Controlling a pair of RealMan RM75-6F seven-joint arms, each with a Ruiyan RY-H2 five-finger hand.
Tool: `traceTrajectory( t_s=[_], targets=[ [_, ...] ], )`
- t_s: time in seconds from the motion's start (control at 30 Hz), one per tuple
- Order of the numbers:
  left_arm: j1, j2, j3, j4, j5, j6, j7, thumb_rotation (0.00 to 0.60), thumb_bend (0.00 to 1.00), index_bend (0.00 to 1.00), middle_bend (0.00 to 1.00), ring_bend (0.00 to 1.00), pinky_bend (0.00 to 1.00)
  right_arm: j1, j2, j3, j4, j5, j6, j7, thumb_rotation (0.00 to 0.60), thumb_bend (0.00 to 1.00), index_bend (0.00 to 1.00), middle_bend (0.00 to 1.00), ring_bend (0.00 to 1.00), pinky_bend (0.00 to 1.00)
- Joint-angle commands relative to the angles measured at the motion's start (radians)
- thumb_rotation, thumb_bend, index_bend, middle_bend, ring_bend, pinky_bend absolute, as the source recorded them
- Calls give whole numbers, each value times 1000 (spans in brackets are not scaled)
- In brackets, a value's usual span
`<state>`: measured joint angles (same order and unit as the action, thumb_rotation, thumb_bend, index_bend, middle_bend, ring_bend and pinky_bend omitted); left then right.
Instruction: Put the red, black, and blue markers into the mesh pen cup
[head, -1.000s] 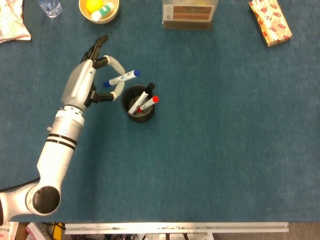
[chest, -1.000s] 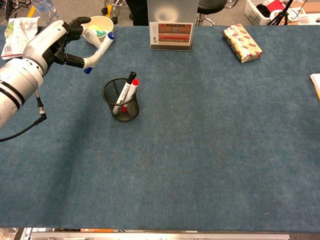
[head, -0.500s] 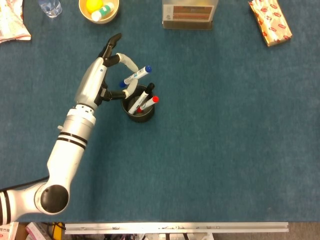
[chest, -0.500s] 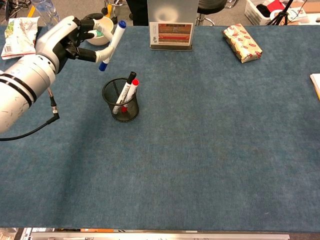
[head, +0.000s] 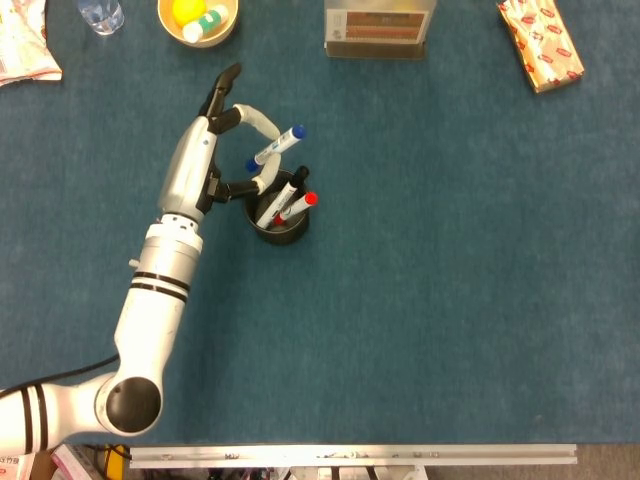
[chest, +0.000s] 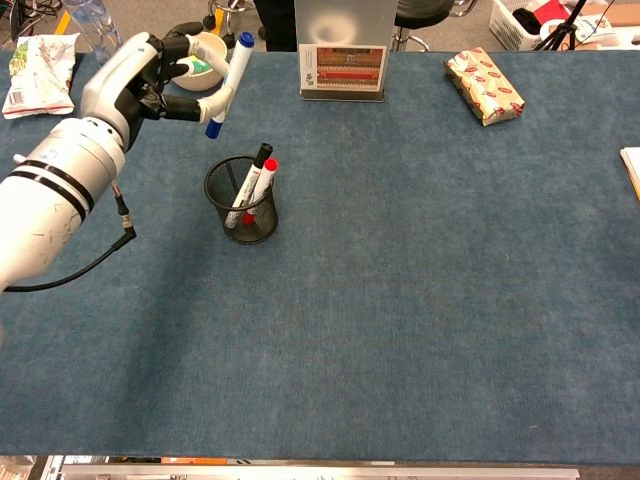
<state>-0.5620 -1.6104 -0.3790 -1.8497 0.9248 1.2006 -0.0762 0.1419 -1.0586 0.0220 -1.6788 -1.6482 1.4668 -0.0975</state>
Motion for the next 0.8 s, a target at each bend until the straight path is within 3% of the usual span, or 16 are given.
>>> traceTrajectory(
  t_s=[0.03,0.8],
  targets=[
    [8,-11,3,-1,-11,14,3,600,360,564,0,0,13,0,0,-1,0,-1,0,-1,600,0,144,175,126,301],
    [50,-44,33,62,18,-47,-136,600,367,570,0,0,13,-9,4,-3,1,3,10,-1,600,0,143,175,126,301]
  ],
)
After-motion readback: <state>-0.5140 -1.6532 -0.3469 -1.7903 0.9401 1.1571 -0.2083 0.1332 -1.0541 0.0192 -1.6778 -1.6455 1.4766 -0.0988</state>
